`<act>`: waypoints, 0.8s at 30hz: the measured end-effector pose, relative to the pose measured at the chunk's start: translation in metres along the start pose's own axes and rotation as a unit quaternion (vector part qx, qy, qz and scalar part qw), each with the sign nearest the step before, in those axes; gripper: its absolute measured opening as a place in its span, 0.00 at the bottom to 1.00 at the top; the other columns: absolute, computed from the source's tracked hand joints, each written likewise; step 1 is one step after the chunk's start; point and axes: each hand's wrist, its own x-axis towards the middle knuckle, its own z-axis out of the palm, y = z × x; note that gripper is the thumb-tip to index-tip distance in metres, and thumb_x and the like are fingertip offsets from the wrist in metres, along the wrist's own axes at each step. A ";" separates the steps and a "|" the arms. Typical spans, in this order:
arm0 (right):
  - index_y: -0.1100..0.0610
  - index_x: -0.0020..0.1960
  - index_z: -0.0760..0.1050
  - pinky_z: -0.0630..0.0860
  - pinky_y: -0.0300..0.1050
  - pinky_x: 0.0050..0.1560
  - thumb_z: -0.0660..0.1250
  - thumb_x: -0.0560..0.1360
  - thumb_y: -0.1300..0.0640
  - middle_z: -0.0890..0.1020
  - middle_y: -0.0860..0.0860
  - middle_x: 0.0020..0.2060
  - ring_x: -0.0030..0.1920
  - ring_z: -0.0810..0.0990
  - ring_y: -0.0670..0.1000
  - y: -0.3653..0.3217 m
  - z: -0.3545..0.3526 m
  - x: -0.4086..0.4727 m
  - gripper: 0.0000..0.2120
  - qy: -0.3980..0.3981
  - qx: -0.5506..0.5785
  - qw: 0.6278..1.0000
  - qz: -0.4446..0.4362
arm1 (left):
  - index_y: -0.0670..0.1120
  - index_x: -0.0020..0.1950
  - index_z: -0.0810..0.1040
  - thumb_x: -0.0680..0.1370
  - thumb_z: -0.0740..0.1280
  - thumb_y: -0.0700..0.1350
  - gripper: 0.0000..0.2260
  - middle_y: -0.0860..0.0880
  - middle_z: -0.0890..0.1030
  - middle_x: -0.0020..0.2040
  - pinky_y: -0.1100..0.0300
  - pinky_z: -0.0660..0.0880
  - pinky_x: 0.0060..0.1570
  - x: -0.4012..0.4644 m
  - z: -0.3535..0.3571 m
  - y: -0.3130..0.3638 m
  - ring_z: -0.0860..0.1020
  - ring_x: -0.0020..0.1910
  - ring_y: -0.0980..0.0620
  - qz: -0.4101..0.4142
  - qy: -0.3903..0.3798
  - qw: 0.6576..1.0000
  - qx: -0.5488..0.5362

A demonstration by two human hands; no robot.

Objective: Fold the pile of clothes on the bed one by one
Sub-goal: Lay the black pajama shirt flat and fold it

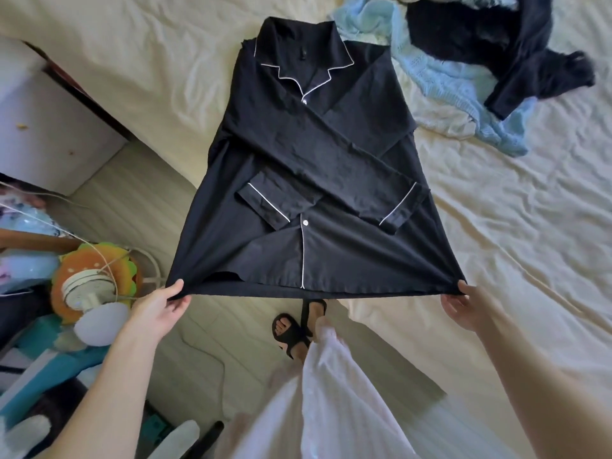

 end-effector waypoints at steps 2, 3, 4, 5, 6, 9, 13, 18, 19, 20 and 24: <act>0.61 0.52 0.71 0.74 0.44 0.55 0.62 0.79 0.60 0.77 0.52 0.47 0.51 0.78 0.53 -0.003 0.003 -0.011 0.04 -0.018 0.016 1.000 -0.001 | 0.41 0.68 0.66 0.79 0.63 0.36 0.18 0.42 0.71 0.60 0.56 0.72 0.52 -0.009 0.008 0.008 0.71 0.57 0.48 0.010 -0.011 1.000 -0.013; 0.60 0.50 0.72 0.74 0.44 0.56 0.62 0.79 0.60 0.77 0.52 0.46 0.49 0.78 0.52 -0.005 0.006 -0.014 0.03 -0.027 0.021 0.999 -0.007 | 0.41 0.63 0.69 0.79 0.63 0.36 0.12 0.42 0.71 0.59 0.56 0.72 0.52 -0.011 0.014 0.011 0.71 0.57 0.47 0.015 -0.016 1.000 -0.019; 0.59 0.47 0.72 0.74 0.44 0.57 0.62 0.79 0.60 0.77 0.51 0.45 0.47 0.78 0.51 -0.009 0.012 -0.019 0.03 -0.040 0.027 0.999 -0.019 | 0.42 0.55 0.71 0.79 0.62 0.36 0.06 0.42 0.71 0.58 0.56 0.72 0.52 -0.016 0.023 0.018 0.71 0.56 0.46 0.023 -0.022 0.999 -0.021; 0.58 0.46 0.72 0.73 0.44 0.58 0.62 0.79 0.59 0.77 0.51 0.45 0.46 0.78 0.49 -0.014 0.019 -0.022 0.04 -0.052 0.034 0.998 -0.034 | 0.42 0.51 0.71 0.80 0.62 0.37 0.02 0.41 0.72 0.58 0.56 0.72 0.51 -0.019 0.032 0.026 0.72 0.55 0.46 0.030 -0.027 0.999 -0.020; 0.57 0.45 0.71 0.72 0.44 0.59 0.61 0.80 0.59 0.76 0.51 0.44 0.45 0.78 0.48 -0.021 0.026 -0.023 0.05 -0.060 0.043 0.996 -0.050 | 0.40 0.52 0.71 0.80 0.62 0.37 0.02 0.41 0.73 0.57 0.56 0.73 0.48 -0.021 0.041 0.034 0.73 0.54 0.46 0.042 -0.032 0.998 -0.018; 0.56 0.45 0.71 0.72 0.43 0.60 0.59 0.81 0.58 0.76 0.49 0.43 0.45 0.77 0.47 -0.044 0.052 -0.021 0.07 -0.071 0.079 0.991 -0.082 | 0.40 0.63 0.69 0.79 0.62 0.37 0.12 0.40 0.75 0.57 0.59 0.77 0.36 -0.017 0.068 0.061 0.77 0.48 0.48 0.086 -0.036 0.995 -0.044; 0.56 0.46 0.71 0.74 0.42 0.49 0.59 0.81 0.58 0.77 0.48 0.44 0.55 0.75 0.49 -0.088 0.097 -0.008 0.06 -0.079 0.143 0.983 -0.087 | 0.37 0.53 0.72 0.80 0.61 0.35 0.04 0.39 0.75 0.55 0.60 0.79 0.30 -0.004 0.115 0.109 0.78 0.45 0.47 0.112 -0.042 0.988 -0.098; 0.58 0.45 0.71 0.76 0.39 0.49 0.58 0.81 0.56 0.75 0.46 0.62 0.64 0.74 0.46 -0.161 0.182 0.015 0.09 -0.097 0.177 0.977 -0.075 | 0.35 0.59 0.72 0.79 0.61 0.32 0.09 0.42 0.77 0.52 0.60 0.80 0.34 0.020 0.205 0.183 0.78 0.47 0.48 0.166 -0.075 0.977 -0.107; 0.58 0.45 0.71 0.76 0.38 0.49 0.58 0.81 0.55 0.75 0.46 0.64 0.64 0.74 0.45 -0.177 0.201 0.021 0.09 -0.102 0.184 0.975 -0.072 | 0.35 0.64 0.69 0.79 0.60 0.32 0.13 0.43 0.76 0.55 0.60 0.80 0.36 0.029 0.225 0.198 0.78 0.49 0.48 0.172 -0.084 0.976 -0.106; 0.58 0.45 0.72 0.76 0.37 0.48 0.58 0.81 0.55 0.75 0.46 0.64 0.64 0.74 0.45 -0.193 0.220 0.027 0.10 -0.103 0.192 0.973 -0.071 | 0.36 0.68 0.66 0.80 0.58 0.32 0.16 0.42 0.75 0.59 0.61 0.80 0.39 0.038 0.243 0.213 0.78 0.53 0.48 0.181 -0.085 0.975 -0.099; 0.58 0.46 0.72 0.79 0.40 0.31 0.58 0.81 0.58 0.79 0.47 0.48 0.51 0.80 0.47 -0.248 0.288 0.045 0.08 -0.103 0.204 0.969 -0.097 | 0.36 0.71 0.62 0.81 0.57 0.34 0.18 0.42 0.68 0.70 0.67 0.78 0.44 0.076 0.309 0.264 0.74 0.60 0.50 0.176 -0.072 0.979 -0.073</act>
